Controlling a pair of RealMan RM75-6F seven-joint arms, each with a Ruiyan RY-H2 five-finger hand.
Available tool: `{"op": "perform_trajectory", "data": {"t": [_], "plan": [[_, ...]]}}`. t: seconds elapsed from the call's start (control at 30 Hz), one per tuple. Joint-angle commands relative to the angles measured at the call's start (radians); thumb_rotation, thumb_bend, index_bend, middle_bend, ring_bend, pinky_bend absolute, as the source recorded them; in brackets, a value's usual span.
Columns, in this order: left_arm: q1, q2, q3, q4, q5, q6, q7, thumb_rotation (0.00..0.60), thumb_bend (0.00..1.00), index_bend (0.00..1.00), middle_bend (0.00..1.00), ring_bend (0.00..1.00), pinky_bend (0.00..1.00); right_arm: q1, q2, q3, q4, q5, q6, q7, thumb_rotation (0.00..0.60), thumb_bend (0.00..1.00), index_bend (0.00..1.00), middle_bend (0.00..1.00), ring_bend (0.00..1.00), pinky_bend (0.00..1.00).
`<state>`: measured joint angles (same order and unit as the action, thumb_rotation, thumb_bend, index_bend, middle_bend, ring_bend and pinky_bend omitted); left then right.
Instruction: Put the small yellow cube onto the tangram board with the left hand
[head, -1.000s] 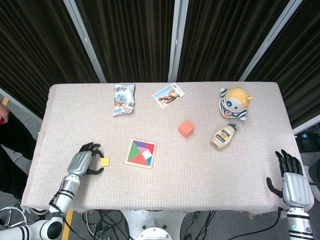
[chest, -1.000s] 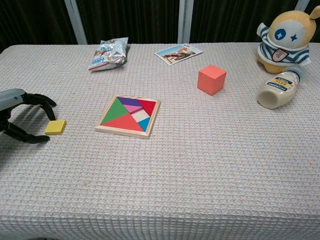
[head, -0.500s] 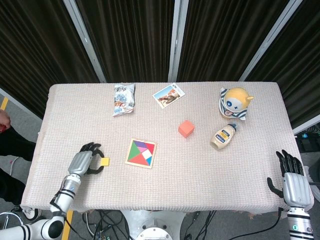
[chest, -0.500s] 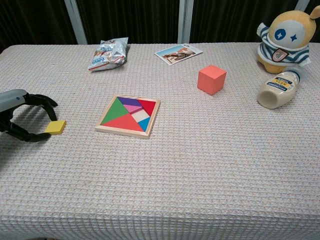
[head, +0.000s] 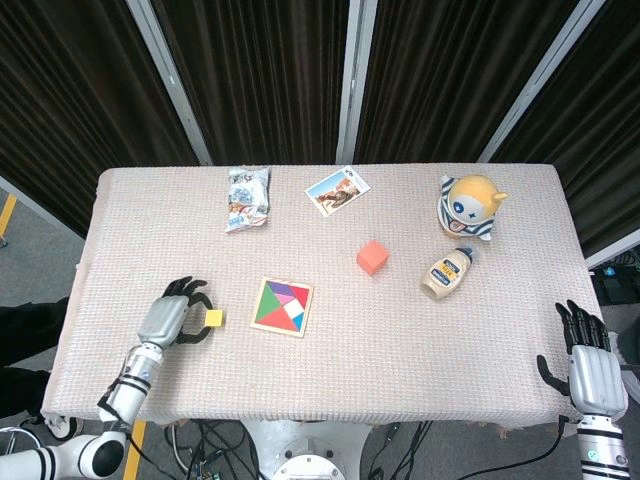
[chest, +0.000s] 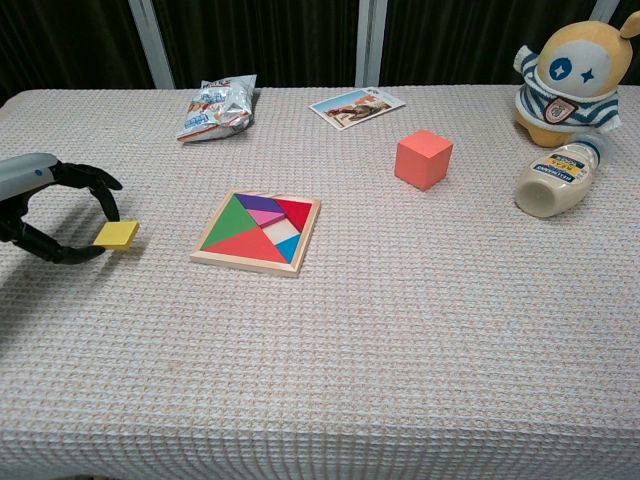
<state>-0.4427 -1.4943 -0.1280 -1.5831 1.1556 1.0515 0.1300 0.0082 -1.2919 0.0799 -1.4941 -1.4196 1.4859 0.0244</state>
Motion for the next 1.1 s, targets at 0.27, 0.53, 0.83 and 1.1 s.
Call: {"op": "perform_trajectory", "data": {"t": [0.27, 0.53, 0.83, 1.1], "plan": [[-0.066, 0.013, -0.038, 0.002, 0.038, -0.055, -0.052, 0.6, 0.33, 0.46, 0.14, 0.0, 0.0, -0.005, -0.001, 0.005, 0.007, 0.002, 0.01, 0.014, 0.6, 0.25, 0.0, 0.0, 0.0, 0.0], [-0.148, -0.035, -0.051, 0.013, 0.034, -0.122, -0.004, 0.6, 0.33, 0.46, 0.14, 0.0, 0.0, -0.002, -0.002, 0.01, 0.021, 0.018, -0.007, 0.032, 0.6, 0.25, 0.0, 0.0, 0.0, 0.0], [-0.271, -0.064, -0.044, 0.195, 0.261, -0.234, -0.308, 0.6, 0.32, 0.47, 0.14, 0.0, 0.0, -0.001, 0.0, 0.009, 0.028, 0.028, -0.021, 0.04, 0.6, 0.26, 0.0, 0.0, 0.0, 0.0], [-0.36, -0.103, 0.006, 0.352, 0.414, -0.231, -0.473, 0.6, 0.32, 0.47, 0.14, 0.0, 0.0, -0.004, 0.002, 0.01, 0.03, 0.027, -0.019, 0.051, 0.6, 0.26, 0.0, 0.0, 0.0, 0.0]]}}
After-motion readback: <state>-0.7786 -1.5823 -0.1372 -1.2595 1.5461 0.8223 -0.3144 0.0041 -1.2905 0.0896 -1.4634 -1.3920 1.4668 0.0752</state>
